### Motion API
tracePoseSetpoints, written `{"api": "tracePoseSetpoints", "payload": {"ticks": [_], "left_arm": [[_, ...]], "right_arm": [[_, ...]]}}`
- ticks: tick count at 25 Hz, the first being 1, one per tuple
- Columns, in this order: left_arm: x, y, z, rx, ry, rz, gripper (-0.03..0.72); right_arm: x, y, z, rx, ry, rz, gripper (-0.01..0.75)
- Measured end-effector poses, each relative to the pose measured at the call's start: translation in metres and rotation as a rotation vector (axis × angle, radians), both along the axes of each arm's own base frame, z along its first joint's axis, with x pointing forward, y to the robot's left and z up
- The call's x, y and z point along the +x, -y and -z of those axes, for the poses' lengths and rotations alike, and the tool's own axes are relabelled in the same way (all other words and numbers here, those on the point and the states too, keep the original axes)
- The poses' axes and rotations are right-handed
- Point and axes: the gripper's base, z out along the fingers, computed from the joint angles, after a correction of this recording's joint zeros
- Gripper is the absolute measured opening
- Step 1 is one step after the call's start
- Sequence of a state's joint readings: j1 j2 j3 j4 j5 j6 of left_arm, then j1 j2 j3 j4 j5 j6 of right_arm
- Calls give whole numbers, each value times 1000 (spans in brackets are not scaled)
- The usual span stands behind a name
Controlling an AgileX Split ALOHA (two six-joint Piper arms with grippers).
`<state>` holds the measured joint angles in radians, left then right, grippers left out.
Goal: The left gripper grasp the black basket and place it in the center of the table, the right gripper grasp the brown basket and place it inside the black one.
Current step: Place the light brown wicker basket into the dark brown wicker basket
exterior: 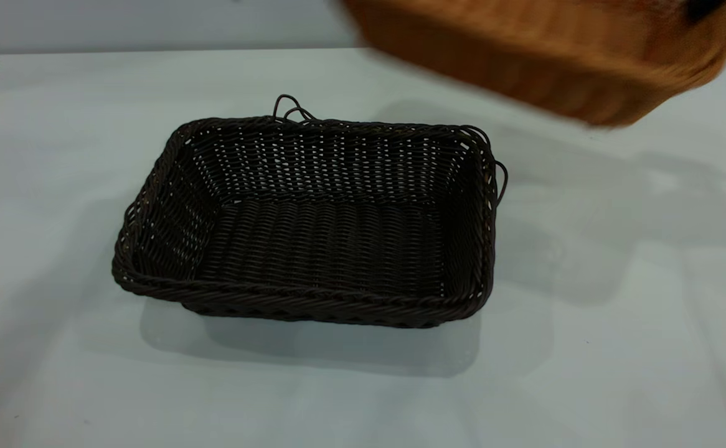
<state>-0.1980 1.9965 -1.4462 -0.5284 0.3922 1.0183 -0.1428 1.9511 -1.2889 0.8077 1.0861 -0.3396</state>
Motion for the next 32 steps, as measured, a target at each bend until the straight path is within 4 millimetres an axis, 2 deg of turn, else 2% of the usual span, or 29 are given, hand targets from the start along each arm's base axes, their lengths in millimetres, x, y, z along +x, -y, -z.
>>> {"api": "tracePoseSetpoints", "payload": {"ticks": [2,6,8,11,15,21,25,30,32], "left_arm": [[3,-36,-11,-27,-11,-104,583],[7,-84,-14,-46,-25,-232,583],[7,-94,-13,-47,-32,-255,583],[7,-97,-13,-49,-36,-262,583],[6,-96,-13,-51,-45,-258,583],[6,-96,-13,-50,-46,-257,583],[6,-96,-13,-50,-46,-257,583],[6,-96,-13,-50,-40,-260,583],[6,-96,-14,-50,-37,-260,583]], "right_arm": [[-2,-31,2,-30,-28,-63,61],[-11,-95,6,-61,-46,-172,61],[-17,-122,13,-66,-57,-218,61],[-22,-148,32,-84,-91,-254,61],[-22,-162,56,-114,-107,-251,62],[-20,-162,83,-135,-146,-234,102],[-19,-162,86,-132,-143,-233,262],[-18,-162,84,-130,-107,-264,545],[-15,-162,77,-146,-66,-292,623]]}}
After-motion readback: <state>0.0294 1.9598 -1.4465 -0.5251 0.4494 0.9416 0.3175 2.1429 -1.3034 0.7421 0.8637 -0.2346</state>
